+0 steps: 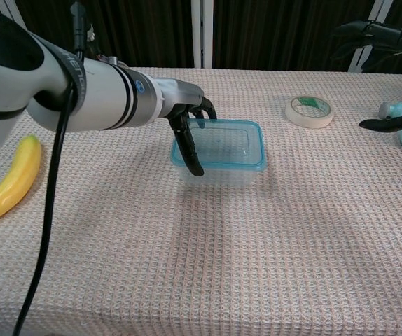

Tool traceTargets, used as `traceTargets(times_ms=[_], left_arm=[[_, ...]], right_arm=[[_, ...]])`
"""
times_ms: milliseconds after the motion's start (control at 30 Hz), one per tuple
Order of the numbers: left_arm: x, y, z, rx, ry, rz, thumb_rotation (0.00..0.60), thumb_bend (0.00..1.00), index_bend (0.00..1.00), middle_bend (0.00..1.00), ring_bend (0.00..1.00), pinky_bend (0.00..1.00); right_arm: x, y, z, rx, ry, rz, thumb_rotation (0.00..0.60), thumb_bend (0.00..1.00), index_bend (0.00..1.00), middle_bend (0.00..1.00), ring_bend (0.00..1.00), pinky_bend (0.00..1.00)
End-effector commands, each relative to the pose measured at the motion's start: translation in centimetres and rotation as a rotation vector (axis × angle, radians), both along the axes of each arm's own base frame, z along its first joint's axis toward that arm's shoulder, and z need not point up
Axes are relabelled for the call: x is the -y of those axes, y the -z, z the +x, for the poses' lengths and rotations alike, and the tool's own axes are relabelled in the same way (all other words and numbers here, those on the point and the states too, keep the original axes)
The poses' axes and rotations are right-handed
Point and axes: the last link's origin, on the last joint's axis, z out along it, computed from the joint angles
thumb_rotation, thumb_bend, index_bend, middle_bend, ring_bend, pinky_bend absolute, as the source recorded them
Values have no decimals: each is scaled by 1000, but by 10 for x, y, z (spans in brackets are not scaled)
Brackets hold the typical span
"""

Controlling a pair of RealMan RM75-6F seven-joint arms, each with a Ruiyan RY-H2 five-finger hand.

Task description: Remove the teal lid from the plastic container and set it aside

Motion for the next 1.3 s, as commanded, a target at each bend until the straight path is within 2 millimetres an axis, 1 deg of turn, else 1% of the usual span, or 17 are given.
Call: traceTargets(times_ms=[33, 133, 300, 400, 500, 667, 833, 1300], left_arm=[[1, 1, -1, -4, 8, -1, 600, 0, 237, 323, 201, 202], [2, 1, -2, -14, 19, -2, 600, 0, 245, 330, 202, 208], [3, -1, -2, -21, 25, 3, 600, 0, 246, 330, 202, 208], [3, -2, -3, -24, 22, 2, 600, 0, 246, 330, 203, 209], [2, -2, -4, -22, 15, 1, 600, 0, 245, 330, 203, 208], [2, -4, -5, -20, 10, -1, 600, 0, 244, 330, 203, 208], [2, -3, -6, -21, 5, -12, 600, 0, 244, 330, 203, 208], [1, -2, -10, -30, 3, -23, 600, 0, 243, 330, 203, 207]], right_arm=[[-10, 20, 3, -6, -76, 27, 600, 124, 96, 277, 140, 319], [-11, 40, 9, -29, -126, 52, 600, 125, 178, 302, 153, 327], [-9, 75, 24, -63, -202, 76, 600, 125, 242, 306, 153, 326], [-9, 92, 33, -60, -241, 95, 600, 125, 273, 307, 153, 323], [-8, 104, 39, -72, -282, 81, 600, 125, 305, 307, 153, 305], [-2, 114, 46, -83, -318, 39, 600, 124, 325, 304, 153, 279], [4, 122, 50, -94, -335, 20, 600, 124, 339, 304, 153, 277], [10, 130, 53, -107, -360, -6, 600, 125, 371, 307, 153, 270]])
